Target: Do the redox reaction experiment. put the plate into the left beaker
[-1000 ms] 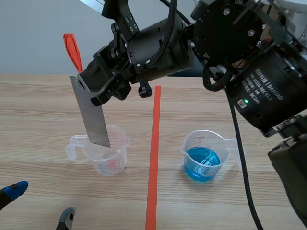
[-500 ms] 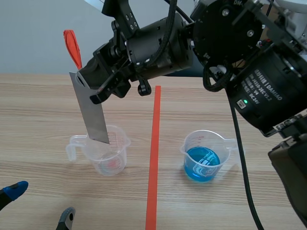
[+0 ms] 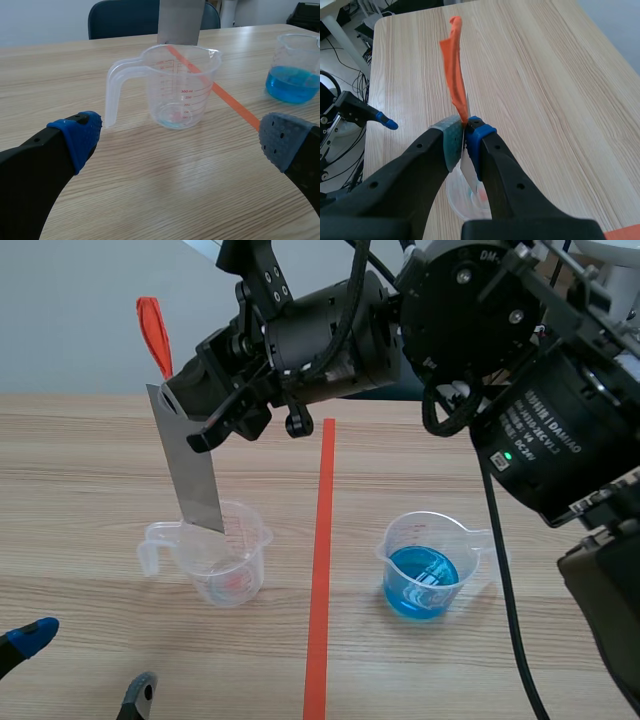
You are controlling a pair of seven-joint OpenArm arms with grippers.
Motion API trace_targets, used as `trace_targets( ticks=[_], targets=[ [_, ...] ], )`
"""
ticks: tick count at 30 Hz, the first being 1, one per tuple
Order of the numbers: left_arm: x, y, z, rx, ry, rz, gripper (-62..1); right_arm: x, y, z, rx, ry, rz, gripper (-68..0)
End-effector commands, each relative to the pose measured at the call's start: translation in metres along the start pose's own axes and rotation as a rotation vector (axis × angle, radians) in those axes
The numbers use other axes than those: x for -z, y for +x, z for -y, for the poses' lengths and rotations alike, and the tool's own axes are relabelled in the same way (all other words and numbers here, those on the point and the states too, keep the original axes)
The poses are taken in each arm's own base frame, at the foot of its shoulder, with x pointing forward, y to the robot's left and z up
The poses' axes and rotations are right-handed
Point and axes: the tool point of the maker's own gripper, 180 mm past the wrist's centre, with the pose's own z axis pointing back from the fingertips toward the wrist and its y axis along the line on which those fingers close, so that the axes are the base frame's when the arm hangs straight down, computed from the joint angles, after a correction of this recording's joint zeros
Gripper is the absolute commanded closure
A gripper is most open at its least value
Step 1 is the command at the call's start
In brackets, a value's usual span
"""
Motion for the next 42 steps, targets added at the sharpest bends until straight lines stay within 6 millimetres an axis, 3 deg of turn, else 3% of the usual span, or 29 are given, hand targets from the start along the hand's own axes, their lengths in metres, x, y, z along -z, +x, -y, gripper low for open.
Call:
trace_targets(
  ticks=[1,22,32,42],
  targets=[
    [0.005,0.009,-0.002,0.005,0.001,0.037,-62.3,0.001,0.009,0.004,-0.011,-0.004,0.027,-0.6],
    [0.005,0.009,-0.002,0.005,0.0,0.037,-62.3,0.008,-0.014,0.017,0.041,-0.015,0.022,-0.6],
    [0.005,0.009,-0.002,0.005,0.0,0.037,-62.3,0.022,-0.038,0.017,0.074,0.005,-0.015,-0.6],
    [0.005,0.009,-0.002,0.005,0.0,0.037,-62.3,0.028,-0.045,0.02,0.076,-0.009,-0.016,-0.6]
  ],
)
